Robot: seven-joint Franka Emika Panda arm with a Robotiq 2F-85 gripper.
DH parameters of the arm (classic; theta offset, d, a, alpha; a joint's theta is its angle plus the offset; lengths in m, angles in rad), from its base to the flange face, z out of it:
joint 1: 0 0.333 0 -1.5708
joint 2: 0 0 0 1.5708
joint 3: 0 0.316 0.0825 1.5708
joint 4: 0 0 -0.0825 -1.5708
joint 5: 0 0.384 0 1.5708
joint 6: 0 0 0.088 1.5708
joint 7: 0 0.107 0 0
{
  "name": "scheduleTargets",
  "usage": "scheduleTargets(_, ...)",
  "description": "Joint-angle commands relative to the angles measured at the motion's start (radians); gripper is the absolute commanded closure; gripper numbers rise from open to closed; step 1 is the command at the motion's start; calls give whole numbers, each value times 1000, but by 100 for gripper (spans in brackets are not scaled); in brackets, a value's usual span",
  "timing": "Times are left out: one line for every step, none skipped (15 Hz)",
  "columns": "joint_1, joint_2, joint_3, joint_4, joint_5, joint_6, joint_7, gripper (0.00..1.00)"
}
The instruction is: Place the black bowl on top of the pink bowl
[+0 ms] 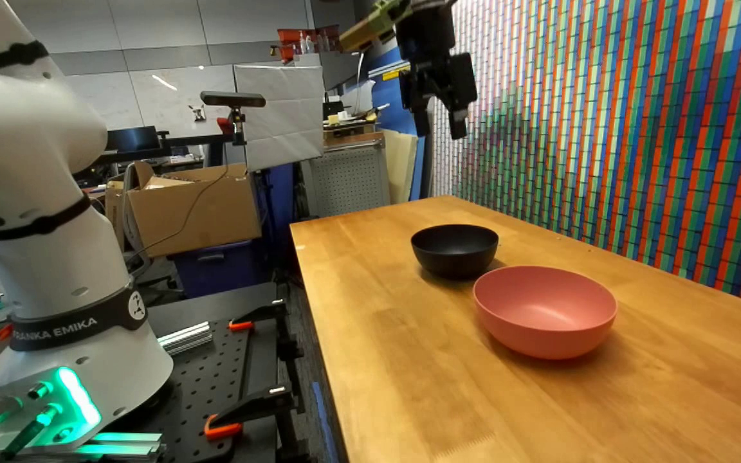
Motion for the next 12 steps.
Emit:
scheduleTargets(18, 141, 13, 53, 61, 41, -78, 0)
scheduleTargets(18, 170, 21, 56, 64, 53, -85, 0)
scheduleTargets(17, 196, 29, 57, 65, 61, -91, 0)
scheduleTargets(15, 220, 37, 59, 61, 70, -93, 0)
scheduleTargets(13, 243, 44, 61, 56, 80, -92, 0)
scheduleTargets(11, 265, 51, 62, 48, 92, -89, 0)
scheduleTargets(11, 284, 58, 61, 33, 109, -78, 0)
scheduleTargets(10, 302, 63, 61, 24, 125, -70, 0)
scheduleTargets(11, 322, 67, 59, 15, 147, -60, 0)
scheduleTargets(12, 339, 70, 59, 0, 169, -47, 0)
scheduleTargets(13, 358, 71, 57, -23, 200, -29, 0)
scheduleTargets(15, 376, 70, 54, -48, 234, -8, 0)
